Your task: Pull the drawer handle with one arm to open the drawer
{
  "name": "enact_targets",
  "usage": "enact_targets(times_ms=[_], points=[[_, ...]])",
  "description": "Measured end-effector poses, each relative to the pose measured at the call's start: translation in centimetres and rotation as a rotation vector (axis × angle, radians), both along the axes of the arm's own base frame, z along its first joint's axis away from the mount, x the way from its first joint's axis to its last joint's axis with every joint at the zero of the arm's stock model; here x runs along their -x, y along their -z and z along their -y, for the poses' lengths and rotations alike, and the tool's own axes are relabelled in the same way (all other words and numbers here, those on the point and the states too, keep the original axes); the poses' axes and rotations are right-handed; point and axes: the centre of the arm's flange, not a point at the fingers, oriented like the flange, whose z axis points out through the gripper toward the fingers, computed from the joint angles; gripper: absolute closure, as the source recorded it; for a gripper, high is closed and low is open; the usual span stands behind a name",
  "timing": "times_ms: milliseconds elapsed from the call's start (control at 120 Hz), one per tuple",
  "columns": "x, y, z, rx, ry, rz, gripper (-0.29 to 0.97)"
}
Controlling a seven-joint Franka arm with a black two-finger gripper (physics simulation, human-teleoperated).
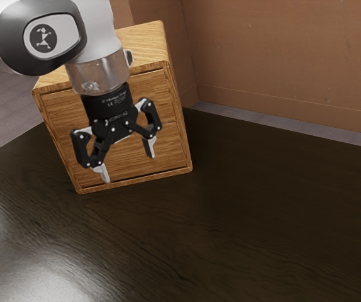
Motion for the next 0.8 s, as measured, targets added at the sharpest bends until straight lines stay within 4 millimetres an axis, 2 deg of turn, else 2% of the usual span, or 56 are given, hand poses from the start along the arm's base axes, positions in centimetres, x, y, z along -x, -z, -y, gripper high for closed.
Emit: enact_targets(times_ms=[83,150,217,283,350,483,583,658,733,800], points=[[0.0,-0.2,0.0,-0.005,-0.015,0.015,0.0],[1.0,-0.6,-0.3,-0.015,-0.033,0.034,0.0],[3.6,-1.9,-3.0,-0.045,-0.099,0.085,0.0],[4.7,-2.3,-6.2,-0.062,-0.173,0.107,0.0],[4.9,-2.5,-6.6,-0.068,-0.206,0.12,0.0],[4.5,-2.8,-7.1,-0.06,-0.273,0.157,0.0],[2.5,-2.7,-10.4,-0.061,-0.367,0.179,0.0],[1.9,-2.8,-12.7,-0.068,-0.436,0.207,0.0],[0.7,-2.5,-14.2,-0.08,-0.502,0.236,0.0],[-1.3,-2.7,-15.3,-0.096,-0.549,0.269,0.0]])
